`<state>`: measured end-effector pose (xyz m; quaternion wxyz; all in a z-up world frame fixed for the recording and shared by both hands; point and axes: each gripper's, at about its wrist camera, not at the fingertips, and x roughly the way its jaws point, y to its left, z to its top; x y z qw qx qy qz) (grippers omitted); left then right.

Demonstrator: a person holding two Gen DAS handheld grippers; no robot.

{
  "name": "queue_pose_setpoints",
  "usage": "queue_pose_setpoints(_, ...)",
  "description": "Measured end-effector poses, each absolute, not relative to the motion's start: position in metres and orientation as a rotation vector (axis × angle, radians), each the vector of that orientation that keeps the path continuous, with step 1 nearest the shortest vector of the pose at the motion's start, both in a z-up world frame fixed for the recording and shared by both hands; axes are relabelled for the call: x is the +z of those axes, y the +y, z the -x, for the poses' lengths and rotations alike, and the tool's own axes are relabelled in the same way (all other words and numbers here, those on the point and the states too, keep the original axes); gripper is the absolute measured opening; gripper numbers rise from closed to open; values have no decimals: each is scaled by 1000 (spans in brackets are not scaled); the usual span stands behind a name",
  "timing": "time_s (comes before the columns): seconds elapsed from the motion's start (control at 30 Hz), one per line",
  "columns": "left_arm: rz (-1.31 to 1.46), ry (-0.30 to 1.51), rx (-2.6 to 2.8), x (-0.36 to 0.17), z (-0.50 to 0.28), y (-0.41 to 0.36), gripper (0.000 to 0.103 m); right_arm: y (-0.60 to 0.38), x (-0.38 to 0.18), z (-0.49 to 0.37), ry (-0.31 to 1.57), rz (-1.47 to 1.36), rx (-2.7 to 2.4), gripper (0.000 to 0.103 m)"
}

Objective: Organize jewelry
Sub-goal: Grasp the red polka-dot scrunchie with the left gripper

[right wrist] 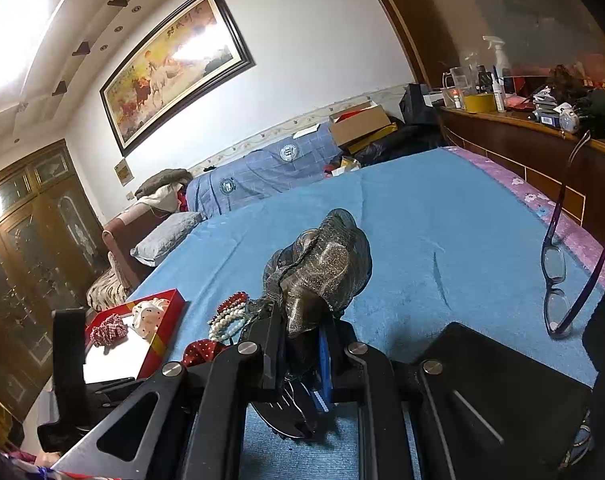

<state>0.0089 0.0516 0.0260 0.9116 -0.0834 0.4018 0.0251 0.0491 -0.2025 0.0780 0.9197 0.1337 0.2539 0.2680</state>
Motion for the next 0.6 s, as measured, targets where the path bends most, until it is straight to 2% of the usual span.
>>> queue_pose_setpoints(0.23, 152, 601, 111, 53, 49, 55, 19, -195, 80, -41, 503, -240, 599, 14)
queue_pose_setpoints(0.6, 123, 498, 185, 64, 60, 48, 19, -175, 81, -5, 438, -164, 616, 14)
